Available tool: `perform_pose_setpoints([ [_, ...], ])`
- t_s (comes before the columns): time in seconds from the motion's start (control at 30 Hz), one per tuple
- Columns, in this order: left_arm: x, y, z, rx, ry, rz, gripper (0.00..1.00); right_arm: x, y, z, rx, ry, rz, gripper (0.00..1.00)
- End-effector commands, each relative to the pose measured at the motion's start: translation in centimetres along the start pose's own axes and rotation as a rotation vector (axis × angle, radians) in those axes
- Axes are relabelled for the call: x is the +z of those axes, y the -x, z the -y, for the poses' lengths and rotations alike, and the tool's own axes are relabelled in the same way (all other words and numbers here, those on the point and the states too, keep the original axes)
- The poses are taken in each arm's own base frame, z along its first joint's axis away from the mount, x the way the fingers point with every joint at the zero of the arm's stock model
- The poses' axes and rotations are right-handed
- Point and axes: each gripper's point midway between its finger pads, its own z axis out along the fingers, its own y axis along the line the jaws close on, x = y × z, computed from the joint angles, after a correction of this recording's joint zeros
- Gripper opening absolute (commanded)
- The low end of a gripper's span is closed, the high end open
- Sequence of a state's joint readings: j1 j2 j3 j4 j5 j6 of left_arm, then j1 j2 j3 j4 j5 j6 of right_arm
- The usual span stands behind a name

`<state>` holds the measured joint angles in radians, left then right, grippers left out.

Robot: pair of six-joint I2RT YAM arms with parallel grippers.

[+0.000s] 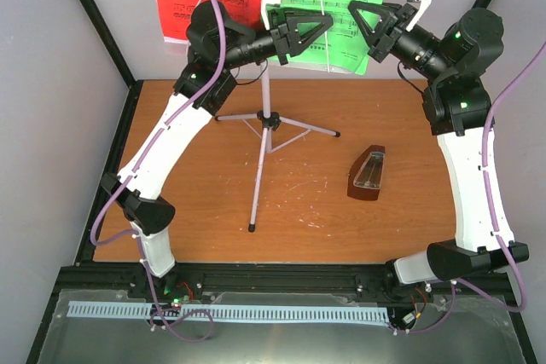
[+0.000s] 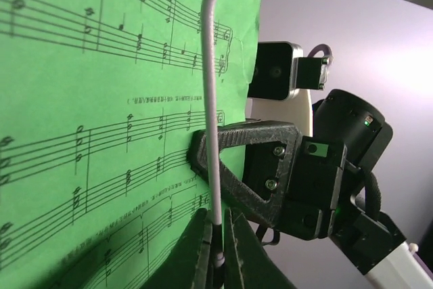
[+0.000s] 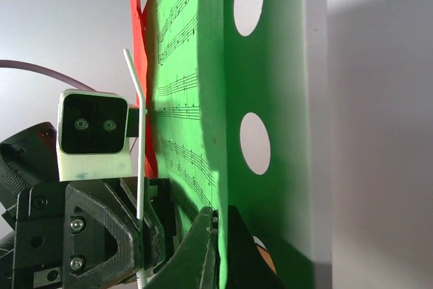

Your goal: Pack up the instrument practice props

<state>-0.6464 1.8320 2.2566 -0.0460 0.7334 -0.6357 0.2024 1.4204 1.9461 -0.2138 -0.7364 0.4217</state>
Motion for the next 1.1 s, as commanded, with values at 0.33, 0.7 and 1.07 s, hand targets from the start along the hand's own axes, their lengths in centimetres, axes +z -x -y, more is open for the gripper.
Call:
perform_pose_setpoints([
  [0.33, -0.1, 1.4, 1.5, 0.035, -0.021, 0.028, 0.0, -2.0, 2.1, -0.8, -0.07, -0.078, 0.076, 0.03],
  [0.7, -0.3, 1.5, 1.7, 0.044, -0.012, 0.028, 0.0, -13.8, 4.8, 1.5, -0.207, -0.677, 0.323, 0.03],
  [1.07, -0.6, 1.4, 1.9, 0.056, -0.001, 0.016, 0.36, -24.6, 0.6, -0.7, -0.174, -0.927, 0.409, 0.03],
])
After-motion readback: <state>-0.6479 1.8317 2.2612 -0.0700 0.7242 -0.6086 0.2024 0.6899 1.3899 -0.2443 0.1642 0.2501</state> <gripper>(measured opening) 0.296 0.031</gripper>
